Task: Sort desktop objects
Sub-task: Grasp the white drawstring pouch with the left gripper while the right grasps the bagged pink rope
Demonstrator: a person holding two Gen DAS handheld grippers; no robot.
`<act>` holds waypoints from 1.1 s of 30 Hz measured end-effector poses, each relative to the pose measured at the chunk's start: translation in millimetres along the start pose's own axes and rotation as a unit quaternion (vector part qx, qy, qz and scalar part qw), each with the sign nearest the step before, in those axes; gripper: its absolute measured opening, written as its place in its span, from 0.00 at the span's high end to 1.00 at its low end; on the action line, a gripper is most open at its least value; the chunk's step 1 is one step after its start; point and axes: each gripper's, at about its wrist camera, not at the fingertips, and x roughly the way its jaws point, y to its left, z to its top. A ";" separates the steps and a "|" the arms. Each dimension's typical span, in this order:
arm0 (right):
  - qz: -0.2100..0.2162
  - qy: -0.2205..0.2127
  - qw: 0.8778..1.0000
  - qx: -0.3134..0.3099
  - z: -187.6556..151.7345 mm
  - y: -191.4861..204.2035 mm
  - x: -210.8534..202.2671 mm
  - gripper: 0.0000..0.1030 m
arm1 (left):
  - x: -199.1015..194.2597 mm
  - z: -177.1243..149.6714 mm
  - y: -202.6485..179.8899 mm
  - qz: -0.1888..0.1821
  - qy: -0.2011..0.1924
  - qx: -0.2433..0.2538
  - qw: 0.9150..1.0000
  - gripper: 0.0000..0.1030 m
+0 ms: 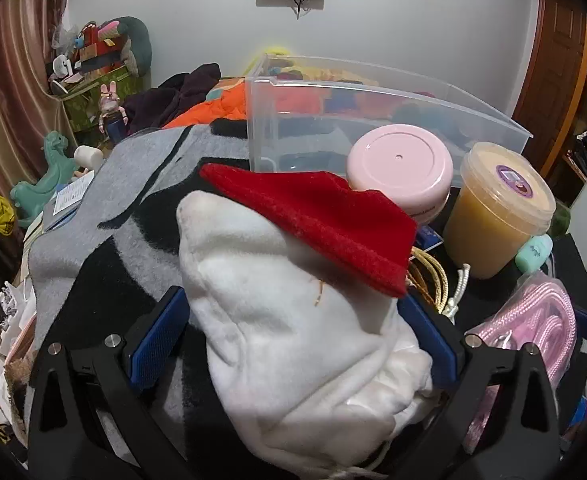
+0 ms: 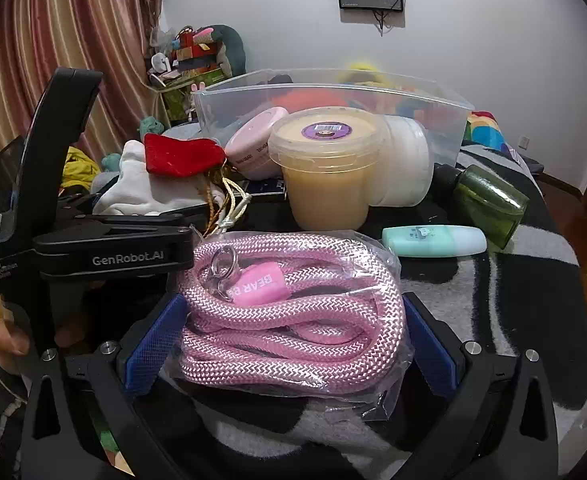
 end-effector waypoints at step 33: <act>0.053 -0.013 0.998 0.022 0.4 -22.4 -29.9 0.00 | -120.7 -27.0 58.7 0.089 -0.123 -0.025 0.988 0.60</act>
